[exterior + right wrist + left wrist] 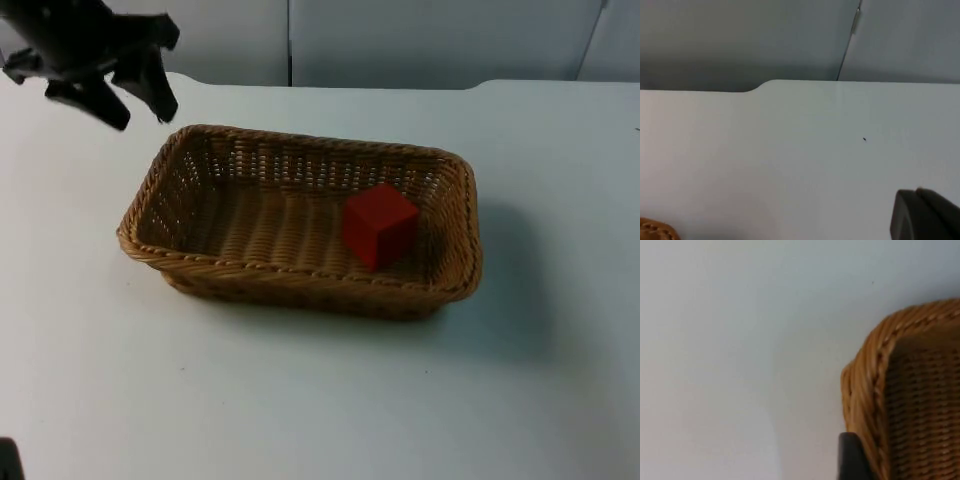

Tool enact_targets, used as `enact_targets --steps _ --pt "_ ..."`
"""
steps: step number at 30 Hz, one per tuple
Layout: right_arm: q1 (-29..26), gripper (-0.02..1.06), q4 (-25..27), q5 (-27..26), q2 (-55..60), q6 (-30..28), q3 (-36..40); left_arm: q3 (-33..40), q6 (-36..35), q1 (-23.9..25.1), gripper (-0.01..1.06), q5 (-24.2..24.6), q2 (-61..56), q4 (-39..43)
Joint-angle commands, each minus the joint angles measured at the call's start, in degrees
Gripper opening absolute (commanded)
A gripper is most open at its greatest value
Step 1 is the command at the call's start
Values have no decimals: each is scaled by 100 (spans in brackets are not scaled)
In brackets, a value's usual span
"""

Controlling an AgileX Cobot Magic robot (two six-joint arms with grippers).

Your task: Pick up the basket with the left hand and place the cube into the basket with the right hand.

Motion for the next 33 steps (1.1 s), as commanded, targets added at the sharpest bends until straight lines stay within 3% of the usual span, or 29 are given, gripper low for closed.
enact_targets --steps 1,3,5,7,9,12,13,15,16,18,20,21,23,25,26,27,30,33 --pt "-29 0 4 -324 -61 -205 21 -419 -10 -26 34 312 -258 33" --pt "-29 0 4 -581 -76 -207 21 -765 259 -26 0 561 -538 129" --pt "-29 0 -8 -631 -104 -220 21 -908 292 -26 0 614 -690 207" --pt "-29 0 -263 -640 -212 -719 9 -1011 194 -26 0 619 -1217 570" --pt "-29 0 -422 -657 -399 -581 -4 -1011 96 -26 0 630 -1454 823" --pt "-29 0 -1090 -596 -1050 950 27 -960 -611 -26 0 1138 -2434 2095" --pt "-29 0 -1090 -596 -1050 950 27 -960 -611 -26 0 1138 -2434 2095" --pt "-29 0 -2026 -529 -1619 1950 267 -638 -738 -26 0 1192 -3048 2524" --pt "-29 0 -2279 -516 -1789 2204 387 -558 -761 -26 0 1156 -3232 2594" --pt "-29 0 -3334 -336 -2671 3190 1194 66 -860 -26 0 851 -3922 2699" --pt "-29 0 -3486 -291 -3255 3327 1678 797 -914 -26 0 439 -4730 2594" --pt "-29 0 -3486 -291 -3255 3327 1678 797 -914 -26 0 439 -4730 2594" --pt "-29 0 -3455 -208 -4137 3256 2523 1714 -982 -26 0 5 -5492 2461" --pt "-29 0 -3051 -64 -4841 2913 2996 2581 -999 -26 0 -274 -6338 2324" --pt "-29 0 -3051 -64 -4841 2913 2996 2581 -999 -26 0 -274 -6338 2324" --pt "-29 0 -2806 54 -5174 2544 3177 3283 -1080 -26 0 -372 -6899 2303" --pt "-29 0 -1704 565 -6014 1512 3374 4504 -1140 -26 0 -401 -8086 2275" --pt "-29 0 -1211 971 -6442 1027 3374 5138 -1170 -26 0 -401 -8940 2193"
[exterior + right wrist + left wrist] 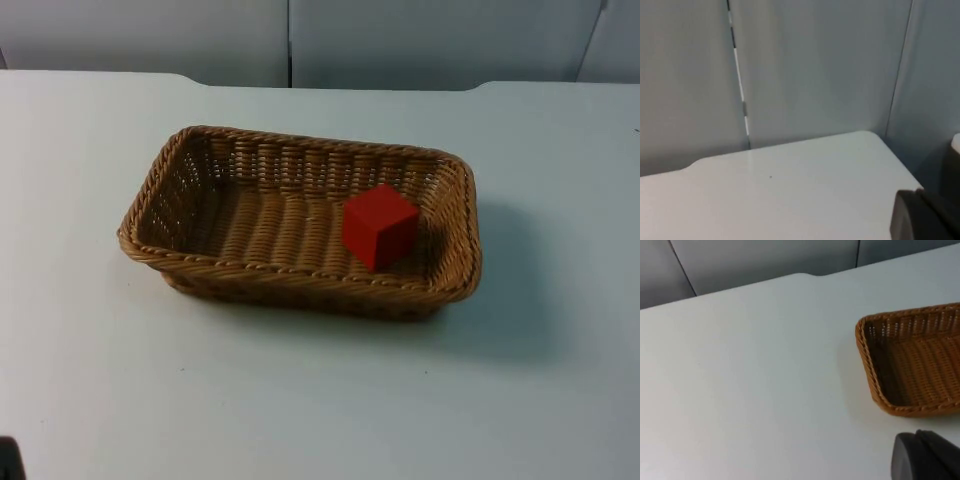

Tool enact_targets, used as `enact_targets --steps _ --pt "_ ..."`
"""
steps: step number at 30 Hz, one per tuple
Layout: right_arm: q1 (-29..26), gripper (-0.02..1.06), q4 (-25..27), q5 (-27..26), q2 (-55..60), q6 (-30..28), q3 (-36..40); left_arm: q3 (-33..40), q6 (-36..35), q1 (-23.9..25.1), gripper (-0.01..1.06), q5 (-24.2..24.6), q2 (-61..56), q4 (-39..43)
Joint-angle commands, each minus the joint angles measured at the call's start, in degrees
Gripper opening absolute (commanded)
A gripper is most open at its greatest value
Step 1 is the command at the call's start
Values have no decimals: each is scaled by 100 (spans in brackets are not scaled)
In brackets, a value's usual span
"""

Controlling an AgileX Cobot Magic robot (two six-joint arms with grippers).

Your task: Pick up the basket with the left hand and place the cube into the basket with the right hand.

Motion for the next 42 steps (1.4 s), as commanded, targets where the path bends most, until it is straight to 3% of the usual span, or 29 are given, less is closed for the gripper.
enact_targets --steps 1,9,15,19,30,42 --pt "-29 0 553 425 -400 -525 31 589 -186 -26 0 -101 -841 -108" --pt "-29 0 1042 1245 -974 -1048 31 1061 -334 -26 0 -19 -2671 -257" --pt "-29 0 2643 1241 -1611 -2330 640 1061 -121 -26 0 461 -3682 -435" --pt "-29 0 3175 1205 -2063 -2622 1081 1114 -121 -26 0 532 -4004 -435" --pt "-29 0 3211 1392 -2532 -2825 1604 2043 -132 -26 0 801 -4025 -418" --pt "-29 0 3216 1419 -2532 -2827 1967 2156 -155 -26 0 1073 -4025 -351"
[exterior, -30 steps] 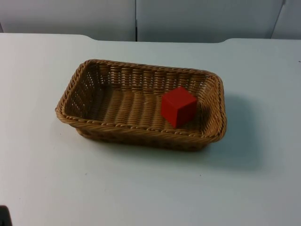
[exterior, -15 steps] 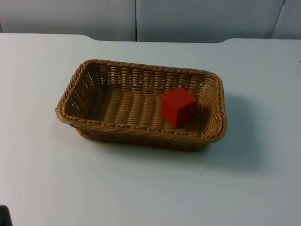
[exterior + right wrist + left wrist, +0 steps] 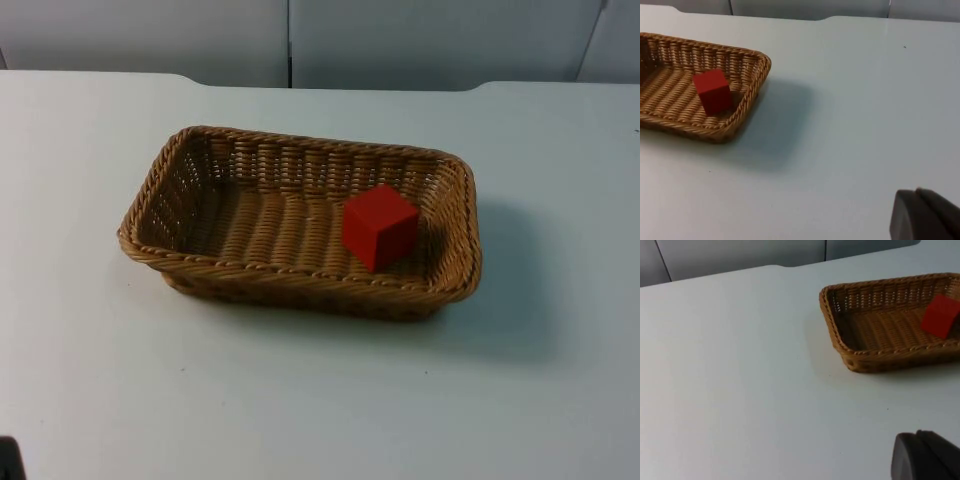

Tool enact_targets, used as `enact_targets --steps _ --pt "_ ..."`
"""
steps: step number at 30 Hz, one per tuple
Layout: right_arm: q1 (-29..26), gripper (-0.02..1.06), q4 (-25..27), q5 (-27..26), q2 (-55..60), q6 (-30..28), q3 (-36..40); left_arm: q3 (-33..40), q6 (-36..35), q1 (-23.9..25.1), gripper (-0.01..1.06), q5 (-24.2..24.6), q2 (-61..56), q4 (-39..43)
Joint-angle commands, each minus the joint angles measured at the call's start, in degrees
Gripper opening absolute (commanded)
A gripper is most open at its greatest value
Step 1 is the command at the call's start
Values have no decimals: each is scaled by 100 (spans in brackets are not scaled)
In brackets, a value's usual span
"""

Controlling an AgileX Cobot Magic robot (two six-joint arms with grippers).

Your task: Pick up the basket with the left hand and place the cube into the basket with the right hand.

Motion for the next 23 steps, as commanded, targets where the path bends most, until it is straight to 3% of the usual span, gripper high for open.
enact_targets --steps 1,12,23 --pt "-29 0 12 -30 -18 -40 29 13 -22 -26 0 22 -29 24" --pt "-41 0 28 -30 -18 -29 29 13 -22 -26 0 22 -29 24" --pt "-956 0 37 -30 -18 -29 29 14 -22 0 0 22 -29 24"
